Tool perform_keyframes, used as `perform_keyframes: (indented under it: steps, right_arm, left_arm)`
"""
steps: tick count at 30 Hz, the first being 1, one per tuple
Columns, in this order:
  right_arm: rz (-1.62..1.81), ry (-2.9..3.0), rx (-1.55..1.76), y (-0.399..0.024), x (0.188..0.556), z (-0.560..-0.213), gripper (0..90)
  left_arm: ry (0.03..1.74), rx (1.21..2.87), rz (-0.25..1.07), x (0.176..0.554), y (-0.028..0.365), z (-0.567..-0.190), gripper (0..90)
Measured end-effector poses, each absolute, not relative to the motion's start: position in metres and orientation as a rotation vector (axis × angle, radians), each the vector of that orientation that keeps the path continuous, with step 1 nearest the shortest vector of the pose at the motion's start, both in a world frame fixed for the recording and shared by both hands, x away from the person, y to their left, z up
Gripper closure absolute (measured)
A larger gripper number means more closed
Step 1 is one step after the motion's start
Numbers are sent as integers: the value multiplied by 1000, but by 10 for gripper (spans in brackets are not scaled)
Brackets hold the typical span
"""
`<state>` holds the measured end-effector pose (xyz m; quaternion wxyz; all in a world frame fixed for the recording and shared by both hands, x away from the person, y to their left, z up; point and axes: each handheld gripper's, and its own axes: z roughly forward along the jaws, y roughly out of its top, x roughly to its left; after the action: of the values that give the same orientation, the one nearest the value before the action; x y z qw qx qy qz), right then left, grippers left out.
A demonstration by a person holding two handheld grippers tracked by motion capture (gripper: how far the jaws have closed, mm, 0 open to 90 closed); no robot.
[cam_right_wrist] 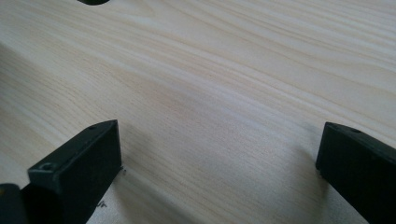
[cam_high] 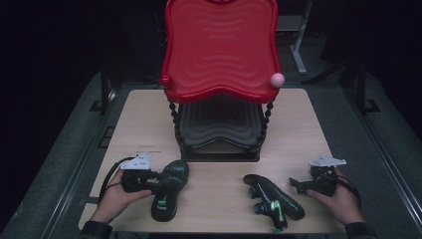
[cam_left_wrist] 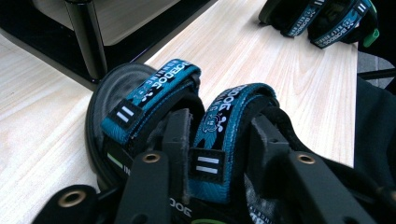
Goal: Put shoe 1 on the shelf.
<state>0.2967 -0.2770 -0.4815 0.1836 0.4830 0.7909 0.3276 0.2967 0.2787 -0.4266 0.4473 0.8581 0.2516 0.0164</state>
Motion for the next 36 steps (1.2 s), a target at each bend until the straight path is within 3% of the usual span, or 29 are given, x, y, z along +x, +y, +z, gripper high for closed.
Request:
perform_keyframes:
  steps: [18,36]
  right_arm:
    - [924,2230,1364,-277,296,-481,0]
    - [924,2230,1363,-277,296,-481,0]
  left_arm:
    - [625,2057,-19,289,287,-421,682]
    - [496,1960,-70,285,270,-384,684]
